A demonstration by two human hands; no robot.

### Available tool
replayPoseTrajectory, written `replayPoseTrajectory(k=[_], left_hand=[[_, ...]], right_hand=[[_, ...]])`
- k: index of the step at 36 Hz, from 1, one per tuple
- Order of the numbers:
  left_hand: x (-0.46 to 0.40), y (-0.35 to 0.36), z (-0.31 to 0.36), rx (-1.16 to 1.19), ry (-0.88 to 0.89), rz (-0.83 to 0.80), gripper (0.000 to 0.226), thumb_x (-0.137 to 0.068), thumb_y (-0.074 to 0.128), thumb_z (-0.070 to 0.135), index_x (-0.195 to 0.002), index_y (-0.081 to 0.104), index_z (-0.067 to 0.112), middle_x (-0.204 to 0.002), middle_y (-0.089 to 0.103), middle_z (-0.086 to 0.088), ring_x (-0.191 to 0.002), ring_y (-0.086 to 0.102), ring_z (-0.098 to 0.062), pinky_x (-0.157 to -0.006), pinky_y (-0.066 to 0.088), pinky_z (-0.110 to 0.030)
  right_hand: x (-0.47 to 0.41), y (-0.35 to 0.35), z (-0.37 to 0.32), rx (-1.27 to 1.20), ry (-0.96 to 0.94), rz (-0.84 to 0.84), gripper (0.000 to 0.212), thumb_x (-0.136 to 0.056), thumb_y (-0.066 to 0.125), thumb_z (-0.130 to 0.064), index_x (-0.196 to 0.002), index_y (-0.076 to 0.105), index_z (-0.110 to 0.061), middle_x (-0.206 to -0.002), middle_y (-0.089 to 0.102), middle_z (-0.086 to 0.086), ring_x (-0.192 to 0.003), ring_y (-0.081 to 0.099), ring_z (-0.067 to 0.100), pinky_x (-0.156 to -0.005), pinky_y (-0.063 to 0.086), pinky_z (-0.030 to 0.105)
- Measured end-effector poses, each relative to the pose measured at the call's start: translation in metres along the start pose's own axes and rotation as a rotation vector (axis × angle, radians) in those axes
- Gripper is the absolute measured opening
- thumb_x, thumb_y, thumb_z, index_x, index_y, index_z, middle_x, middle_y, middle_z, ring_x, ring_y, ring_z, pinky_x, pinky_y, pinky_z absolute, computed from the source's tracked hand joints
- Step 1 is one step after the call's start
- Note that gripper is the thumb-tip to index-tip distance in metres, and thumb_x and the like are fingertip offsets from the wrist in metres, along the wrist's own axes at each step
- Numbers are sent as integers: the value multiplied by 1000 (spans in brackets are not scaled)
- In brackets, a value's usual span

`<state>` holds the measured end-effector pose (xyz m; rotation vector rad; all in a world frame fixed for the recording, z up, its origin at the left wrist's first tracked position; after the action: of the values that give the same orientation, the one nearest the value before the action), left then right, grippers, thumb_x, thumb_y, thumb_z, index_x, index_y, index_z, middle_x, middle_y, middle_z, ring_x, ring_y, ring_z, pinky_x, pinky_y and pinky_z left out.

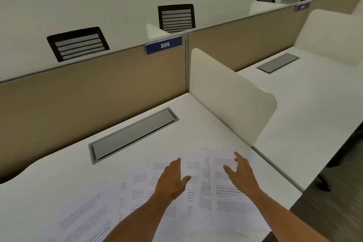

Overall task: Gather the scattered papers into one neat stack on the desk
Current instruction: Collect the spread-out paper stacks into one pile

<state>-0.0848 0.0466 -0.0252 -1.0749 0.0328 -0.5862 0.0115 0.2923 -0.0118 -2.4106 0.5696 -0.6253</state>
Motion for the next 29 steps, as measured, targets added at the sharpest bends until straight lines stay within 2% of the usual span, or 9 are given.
replayPoseTrajectory(k=[2,6,10,18,22,29], left_hand=[[-6,15,0,20,-36,-39,79,-95,48,53,-155,12,16,-163,22,-5,-149,24,-23,-120,25,-37],[-14,44,-1,43,-129,-88,71,-96,51,46,-152,24,13,-157,33,-6,-144,32,-22,-116,30,-34],[-24,69,-3,126,-255,-90,63,-95,55,43,-145,35,10,-147,44,-8,-136,43,-23,-109,37,-32],[-40,93,4,174,-362,-84,66,-90,64,40,-142,40,7,-141,48,-11,-130,50,-26,-103,47,-35],[-46,100,6,187,-394,-66,65,-91,63,38,-143,39,7,-144,44,-12,-131,48,-27,-104,47,-37],[-55,114,11,161,-419,-88,65,-89,65,39,-140,39,8,-144,40,-14,-132,42,-32,-106,43,-40]], right_hand=[[-3,0,23,-65,101,-2,76,-94,64,-31,-156,24,-18,-152,37,11,-136,46,30,-112,42,44],[-4,4,82,46,298,-1,69,-91,65,-34,-151,35,-16,-148,43,16,-137,40,36,-114,34,48],[1,-4,124,135,469,62,68,-84,72,-39,-142,45,-15,-141,46,18,-130,41,42,-104,42,50],[-8,-3,162,197,567,71,84,-80,73,-46,-145,34,-9,-143,39,17,-126,42,38,-101,45,47],[-13,-8,168,205,621,97,73,-79,70,-43,-136,41,-7,-135,42,16,-118,43,36,-95,48,44],[-13,-10,165,300,593,70,68,-82,66,-41,-135,39,-8,-135,41,14,-121,43,34,-100,46,42]])
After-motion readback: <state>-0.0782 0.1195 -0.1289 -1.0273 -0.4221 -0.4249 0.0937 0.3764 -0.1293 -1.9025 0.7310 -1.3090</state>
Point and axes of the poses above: each hand's wrist, its own x-axis away from the middle knuckle, its own y-axis out of the palm, z = x × y, the point moved 10 cm from there along -x, towards the middle knuckle
